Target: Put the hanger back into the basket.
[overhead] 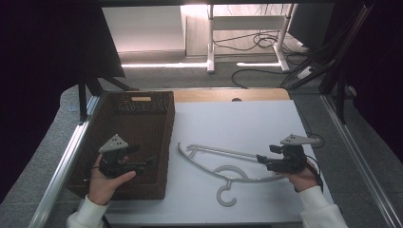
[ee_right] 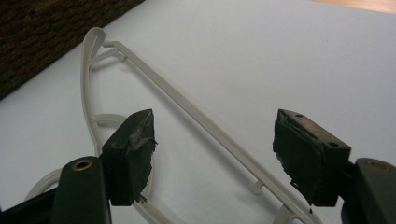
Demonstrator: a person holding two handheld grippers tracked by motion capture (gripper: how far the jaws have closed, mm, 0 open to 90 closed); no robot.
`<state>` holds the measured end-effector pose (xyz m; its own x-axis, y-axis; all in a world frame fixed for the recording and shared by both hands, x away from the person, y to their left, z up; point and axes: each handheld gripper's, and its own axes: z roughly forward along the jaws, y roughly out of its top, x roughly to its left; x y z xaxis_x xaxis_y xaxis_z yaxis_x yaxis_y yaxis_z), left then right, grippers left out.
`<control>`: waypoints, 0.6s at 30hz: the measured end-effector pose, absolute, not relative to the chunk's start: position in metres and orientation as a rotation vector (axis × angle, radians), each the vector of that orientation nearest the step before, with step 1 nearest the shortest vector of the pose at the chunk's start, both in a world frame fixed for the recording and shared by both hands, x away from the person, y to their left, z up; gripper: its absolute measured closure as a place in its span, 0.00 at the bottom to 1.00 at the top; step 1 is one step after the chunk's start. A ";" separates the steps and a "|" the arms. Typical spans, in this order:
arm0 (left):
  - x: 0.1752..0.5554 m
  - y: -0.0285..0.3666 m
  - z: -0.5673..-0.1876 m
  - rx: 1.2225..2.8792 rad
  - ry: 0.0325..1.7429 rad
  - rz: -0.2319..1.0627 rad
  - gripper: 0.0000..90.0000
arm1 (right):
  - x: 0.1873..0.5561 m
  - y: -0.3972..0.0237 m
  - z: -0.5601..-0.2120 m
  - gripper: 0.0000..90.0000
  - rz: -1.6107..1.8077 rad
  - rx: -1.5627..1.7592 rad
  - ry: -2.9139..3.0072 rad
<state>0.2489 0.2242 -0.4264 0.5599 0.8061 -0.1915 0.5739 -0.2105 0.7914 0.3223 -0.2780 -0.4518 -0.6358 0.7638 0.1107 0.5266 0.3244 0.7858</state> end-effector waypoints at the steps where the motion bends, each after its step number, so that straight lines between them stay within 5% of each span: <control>1: 0.249 0.224 -0.427 1.910 1.119 0.334 0.23 | 0.323 -0.279 -0.452 0.33 1.216 1.165 2.312; 18: 0.247 0.222 -0.428 1.908 1.105 0.331 0.22 | 0.321 -0.278 -0.443 0.36 1.128 1.208 2.319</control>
